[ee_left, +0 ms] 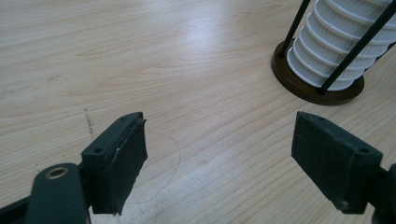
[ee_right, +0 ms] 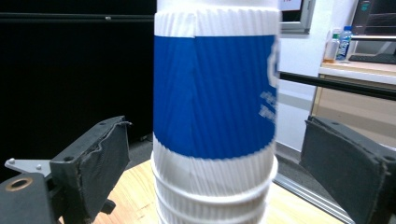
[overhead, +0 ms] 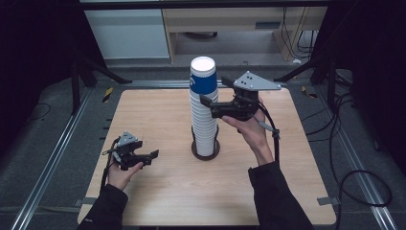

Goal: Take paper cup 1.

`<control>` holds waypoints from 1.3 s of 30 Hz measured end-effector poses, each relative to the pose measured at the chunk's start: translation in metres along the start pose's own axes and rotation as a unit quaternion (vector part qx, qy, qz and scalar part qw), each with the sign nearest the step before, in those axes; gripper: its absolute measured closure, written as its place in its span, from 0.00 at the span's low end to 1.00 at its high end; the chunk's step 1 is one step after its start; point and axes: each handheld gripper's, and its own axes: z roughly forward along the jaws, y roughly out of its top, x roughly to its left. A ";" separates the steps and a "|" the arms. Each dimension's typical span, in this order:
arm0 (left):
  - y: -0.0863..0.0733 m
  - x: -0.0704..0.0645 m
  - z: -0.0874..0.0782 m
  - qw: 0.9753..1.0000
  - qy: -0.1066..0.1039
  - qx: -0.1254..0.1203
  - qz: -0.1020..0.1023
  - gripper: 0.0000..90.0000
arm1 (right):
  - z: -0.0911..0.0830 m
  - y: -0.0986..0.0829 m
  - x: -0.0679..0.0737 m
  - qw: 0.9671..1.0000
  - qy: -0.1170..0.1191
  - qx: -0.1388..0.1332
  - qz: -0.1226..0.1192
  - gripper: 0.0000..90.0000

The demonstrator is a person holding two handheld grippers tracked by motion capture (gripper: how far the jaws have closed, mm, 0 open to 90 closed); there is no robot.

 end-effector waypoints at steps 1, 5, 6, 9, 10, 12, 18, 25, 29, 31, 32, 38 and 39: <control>0.000 0.000 0.000 1.000 0.000 0.000 0.000 0.19 | 0.003 0.000 0.000 1.000 -0.001 0.001 -0.002 0.09; 0.000 -0.001 0.000 1.000 -0.001 -0.001 0.001 0.19 | 0.015 0.001 0.001 1.000 -0.001 0.007 -0.001 0.09; 0.000 -0.001 0.000 1.000 -0.002 -0.001 0.001 0.19 | 0.018 0.001 0.001 1.000 -0.001 0.008 0.000 0.09; 0.000 -0.001 0.001 1.000 -0.002 -0.001 0.000 0.19 | 0.026 0.001 0.002 1.000 -0.002 0.011 0.000 0.10; 0.000 -0.001 0.001 1.000 -0.003 -0.001 0.000 0.19 | 0.029 0.001 0.002 1.000 -0.002 0.012 0.001 0.10; 0.000 -0.001 0.001 1.000 -0.004 0.001 0.001 0.19 | 0.035 0.001 0.003 1.000 -0.005 0.018 -0.004 0.10; -0.001 -0.001 0.001 1.000 -0.005 0.002 -0.001 0.19 | 0.041 0.000 0.001 1.000 -0.014 0.018 0.004 0.14; -0.001 0.000 0.002 1.000 -0.006 0.002 -0.003 0.19 | 0.043 -0.001 -0.001 1.000 -0.007 0.021 0.014 0.19; -0.001 0.000 0.002 1.000 -0.007 0.003 -0.004 0.19 | 0.041 0.000 0.000 1.000 -0.008 0.027 0.011 0.19; -0.001 0.000 0.002 1.000 -0.007 0.004 -0.003 0.19 | 0.040 0.001 -0.001 1.000 -0.006 0.025 0.014 0.20; -0.001 0.000 0.002 1.000 -0.007 0.004 -0.003 0.19 | 0.039 0.001 -0.001 1.000 -0.005 0.022 0.013 0.20; -0.001 0.001 0.002 1.000 -0.006 0.007 -0.004 0.19 | 0.036 0.009 0.000 1.000 -0.009 0.006 0.006 0.21; -0.001 0.001 0.003 1.000 -0.006 0.006 -0.004 0.19 | 0.035 0.011 0.000 1.000 -0.008 0.006 0.007 0.21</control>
